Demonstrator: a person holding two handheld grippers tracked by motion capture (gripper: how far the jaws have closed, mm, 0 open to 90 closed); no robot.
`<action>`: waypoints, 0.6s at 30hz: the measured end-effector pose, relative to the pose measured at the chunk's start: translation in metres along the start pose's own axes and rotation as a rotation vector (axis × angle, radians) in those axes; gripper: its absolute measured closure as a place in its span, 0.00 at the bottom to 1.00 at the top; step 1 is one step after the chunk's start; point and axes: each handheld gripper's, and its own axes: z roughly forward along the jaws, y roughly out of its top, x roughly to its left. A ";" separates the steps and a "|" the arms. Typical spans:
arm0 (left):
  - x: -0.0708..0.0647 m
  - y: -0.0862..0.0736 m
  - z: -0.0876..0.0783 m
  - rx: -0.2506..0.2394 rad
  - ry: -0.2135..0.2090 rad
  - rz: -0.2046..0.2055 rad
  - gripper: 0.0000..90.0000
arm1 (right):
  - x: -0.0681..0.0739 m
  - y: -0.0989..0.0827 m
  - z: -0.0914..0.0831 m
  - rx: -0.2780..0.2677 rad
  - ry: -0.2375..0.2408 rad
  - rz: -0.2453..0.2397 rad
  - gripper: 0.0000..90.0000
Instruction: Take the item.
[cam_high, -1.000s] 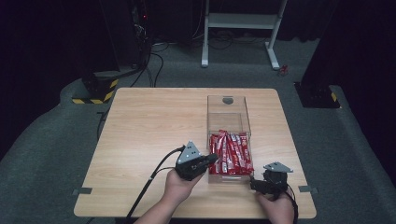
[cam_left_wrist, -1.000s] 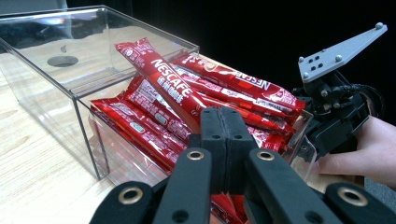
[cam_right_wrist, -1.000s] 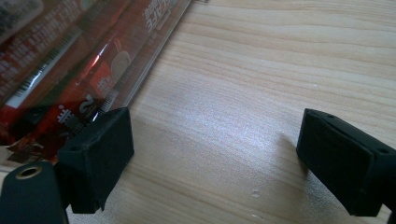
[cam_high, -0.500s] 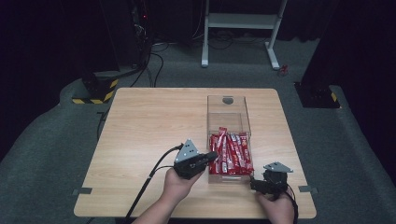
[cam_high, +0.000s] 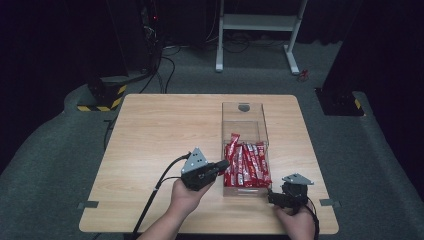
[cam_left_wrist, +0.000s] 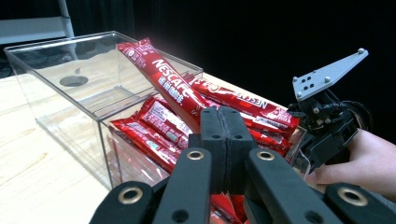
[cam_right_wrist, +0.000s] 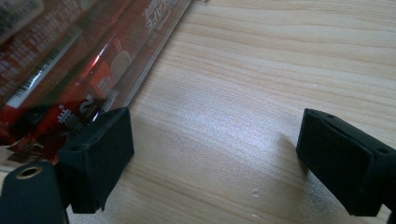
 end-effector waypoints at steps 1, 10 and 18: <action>0.001 0.000 -0.001 0.001 0.002 0.002 1.00 | 0.000 0.000 0.000 0.000 0.000 0.001 0.12; 0.009 -0.006 -0.011 -0.001 0.013 -0.008 1.00 | 0.000 0.000 0.000 0.000 0.000 0.002 0.12; 0.016 -0.014 -0.021 0.003 0.020 -0.011 1.00 | 0.000 0.000 0.000 0.001 0.000 0.002 0.12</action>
